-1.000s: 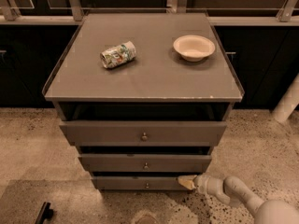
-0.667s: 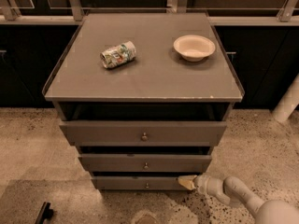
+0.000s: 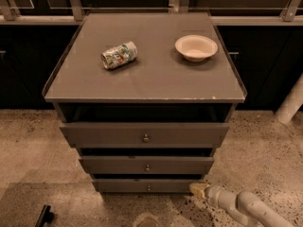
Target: Close bottom drawer
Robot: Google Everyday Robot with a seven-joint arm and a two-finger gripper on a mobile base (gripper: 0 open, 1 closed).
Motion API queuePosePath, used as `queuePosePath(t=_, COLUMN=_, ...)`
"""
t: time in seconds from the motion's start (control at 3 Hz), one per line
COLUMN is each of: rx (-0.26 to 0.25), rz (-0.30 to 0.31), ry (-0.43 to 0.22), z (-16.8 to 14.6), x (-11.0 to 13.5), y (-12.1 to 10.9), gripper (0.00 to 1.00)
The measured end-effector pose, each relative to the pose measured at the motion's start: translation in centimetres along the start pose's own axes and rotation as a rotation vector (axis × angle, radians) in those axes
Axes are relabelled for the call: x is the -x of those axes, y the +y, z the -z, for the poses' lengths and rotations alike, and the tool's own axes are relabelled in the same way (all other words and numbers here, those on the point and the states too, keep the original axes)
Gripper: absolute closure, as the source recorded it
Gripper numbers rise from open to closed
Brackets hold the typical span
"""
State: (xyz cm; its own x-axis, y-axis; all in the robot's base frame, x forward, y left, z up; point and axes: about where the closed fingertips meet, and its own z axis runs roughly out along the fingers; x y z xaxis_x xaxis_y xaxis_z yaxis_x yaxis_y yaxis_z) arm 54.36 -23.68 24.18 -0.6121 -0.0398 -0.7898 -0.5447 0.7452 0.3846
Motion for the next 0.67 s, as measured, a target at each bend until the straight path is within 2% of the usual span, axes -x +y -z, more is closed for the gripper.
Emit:
queuePosePath(t=0.33, rx=-0.032, rz=-0.019, ry=0.039, z=0.05, x=-2.25, y=1.24, gripper=0.59)
queuePosePath(t=0.67, rx=-0.031, rz=-0.019, ry=0.039, z=-0.02, x=-2.27, y=1.29, gripper=0.36)
